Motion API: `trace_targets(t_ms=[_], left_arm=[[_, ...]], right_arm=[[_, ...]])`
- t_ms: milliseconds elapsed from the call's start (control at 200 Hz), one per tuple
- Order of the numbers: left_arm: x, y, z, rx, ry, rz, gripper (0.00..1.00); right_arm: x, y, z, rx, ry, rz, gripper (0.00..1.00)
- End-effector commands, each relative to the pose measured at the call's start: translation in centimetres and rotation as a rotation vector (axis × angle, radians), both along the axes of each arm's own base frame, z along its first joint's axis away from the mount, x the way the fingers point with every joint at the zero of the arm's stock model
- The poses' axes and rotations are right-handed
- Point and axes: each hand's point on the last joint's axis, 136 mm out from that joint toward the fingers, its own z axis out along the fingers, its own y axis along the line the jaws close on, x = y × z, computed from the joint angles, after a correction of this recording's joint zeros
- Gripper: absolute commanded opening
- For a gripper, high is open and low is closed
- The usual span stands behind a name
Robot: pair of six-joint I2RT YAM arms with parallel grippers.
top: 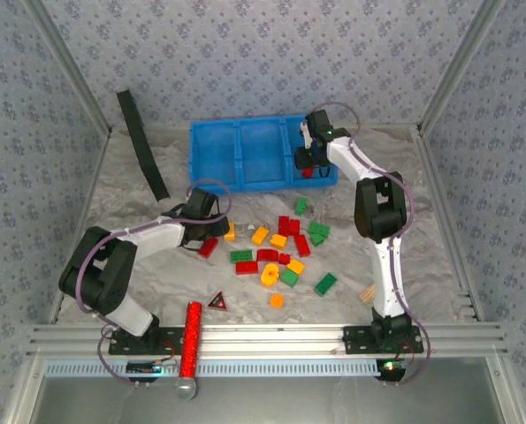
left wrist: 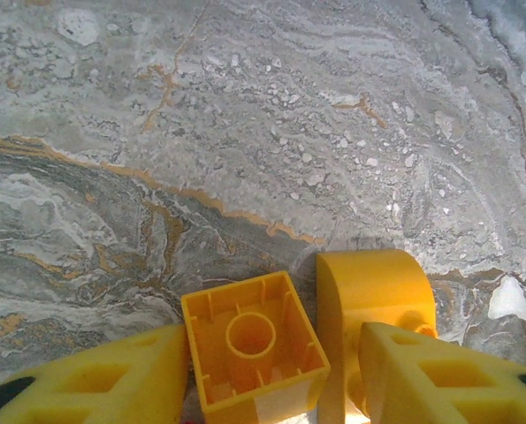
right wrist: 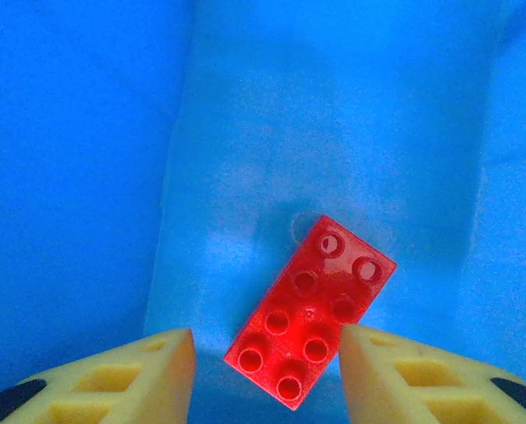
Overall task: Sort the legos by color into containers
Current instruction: Pick up the lego from the center of the table.
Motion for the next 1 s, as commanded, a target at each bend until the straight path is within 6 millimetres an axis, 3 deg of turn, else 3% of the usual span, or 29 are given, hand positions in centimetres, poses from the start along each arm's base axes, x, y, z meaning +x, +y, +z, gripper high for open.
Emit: trace_targets(t_ms=[0,205,365,505,995], left_arm=[[0.2,0.6,0.3,0.008,-0.006,0.015,0.52],[-0.8,1.7,-0.1,0.007,0.007,0.042,0.50],[-1.3,2.1,0.0,0.005,0.001,0.051,0.57],[-1.4,2.0,-0.3,-0.005,0.005,0.051,0.56],[0.7,2.4,-0.5,0.079,-0.016,0.005,0.48]], right_arm=[[-0.9,-0.3,1.0,-0.020,0.004,0.000,0.48],[-1.0,-0.1,1.4,-0.018,0.001,0.002,0.48],[-1.1,0.1,1.6,-0.019,0.004,0.007,0.48],[-1.3,0.4,1.8,-0.027,0.004,0.009,0.48],[-2.2,0.4,1.3,-0.046,0.029,0.012,0.48]])
